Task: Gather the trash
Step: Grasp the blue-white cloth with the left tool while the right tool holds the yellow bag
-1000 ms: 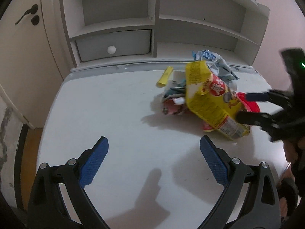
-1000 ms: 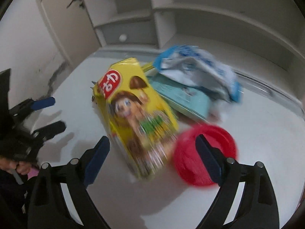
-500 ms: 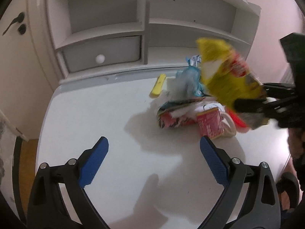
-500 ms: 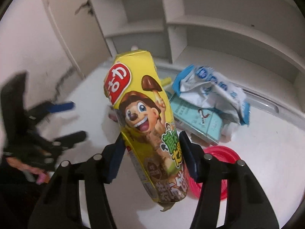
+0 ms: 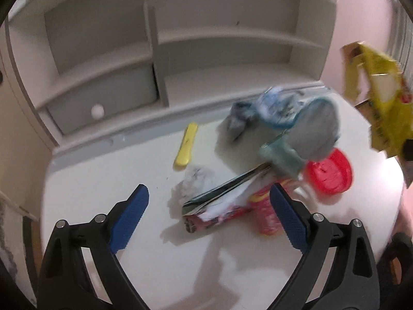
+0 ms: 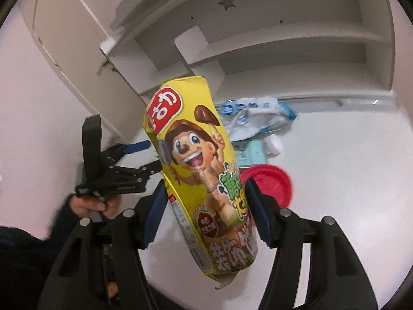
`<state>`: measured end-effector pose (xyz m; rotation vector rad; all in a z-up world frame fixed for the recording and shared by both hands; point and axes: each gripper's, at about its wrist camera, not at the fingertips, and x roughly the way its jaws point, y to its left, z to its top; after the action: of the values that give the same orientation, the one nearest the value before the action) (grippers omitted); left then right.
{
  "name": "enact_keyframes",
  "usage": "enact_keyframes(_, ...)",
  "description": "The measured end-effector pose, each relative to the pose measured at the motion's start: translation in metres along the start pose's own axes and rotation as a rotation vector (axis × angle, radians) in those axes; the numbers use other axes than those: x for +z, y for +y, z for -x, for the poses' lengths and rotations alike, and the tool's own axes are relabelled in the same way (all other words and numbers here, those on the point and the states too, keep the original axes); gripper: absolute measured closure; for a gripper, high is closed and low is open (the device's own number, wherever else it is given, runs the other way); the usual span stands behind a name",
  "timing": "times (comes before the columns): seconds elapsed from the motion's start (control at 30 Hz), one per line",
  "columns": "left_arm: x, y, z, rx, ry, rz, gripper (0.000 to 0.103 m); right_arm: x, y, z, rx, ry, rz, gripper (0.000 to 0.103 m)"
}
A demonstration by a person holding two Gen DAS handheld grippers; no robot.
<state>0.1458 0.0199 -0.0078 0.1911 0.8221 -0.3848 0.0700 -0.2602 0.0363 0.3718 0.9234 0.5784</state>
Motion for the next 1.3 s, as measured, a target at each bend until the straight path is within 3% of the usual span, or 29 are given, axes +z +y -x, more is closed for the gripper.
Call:
enact_keyframes(0.07,0.003,-0.009,0.011,-0.008,-0.025,-0.028,0.01,0.003,-0.003,0.006,0.078,-0.013,-0.044,0.043)
enact_keyframes(0.27,0.012,-0.023,0.019,0.005,-0.026,-0.082,0.01,0.007,-0.003,0.035,0.111,-0.082,-0.049,0.043)
enact_keyframes(0.4,0.022,-0.03,0.01,-0.015,-0.017,-0.081,0.01,0.005,-0.028,0.051,0.227,-0.106,-0.161,0.043)
enact_keyframes(0.57,0.028,-0.025,0.01,-0.041,-0.004,-0.028,0.01,-0.002,-0.04,0.059,0.218,-0.09,-0.181,0.043)
enact_keyframes(0.63,0.029,-0.034,0.017,-0.076,-0.028,-0.042,0.01,-0.006,-0.043,0.064,0.192,-0.085,-0.179,0.043)
enact_keyframes(0.73,0.03,-0.065,0.016,-0.147,-0.034,-0.113,0.01,-0.018,-0.055,0.078,0.253,-0.074,-0.207,0.042)
enact_keyframes(0.87,0.029,-0.128,0.001,-0.29,-0.033,-0.227,0.01,-0.043,-0.077,0.093,0.267,-0.043,-0.256,0.041)
enact_keyframes(1.03,0.032,-0.194,-0.024,-0.447,-0.022,-0.293,0.01,-0.069,-0.094,0.113,0.246,-0.047,-0.309,0.041)
enact_keyframes(1.23,0.035,-0.245,-0.056,-0.532,0.02,-0.309,0.011,-0.094,-0.113,0.129,0.225,-0.05,-0.358,0.041)
enact_keyframes(1.27,0.036,-0.25,-0.059,-0.534,0.022,-0.308,0.015,-0.096,-0.115,0.13,0.226,-0.052,-0.365,0.041)
enact_keyframes(1.3,0.037,-0.256,-0.063,-0.546,0.026,-0.3,0.035,-0.098,-0.118,0.132,0.229,-0.055,-0.373,0.041)
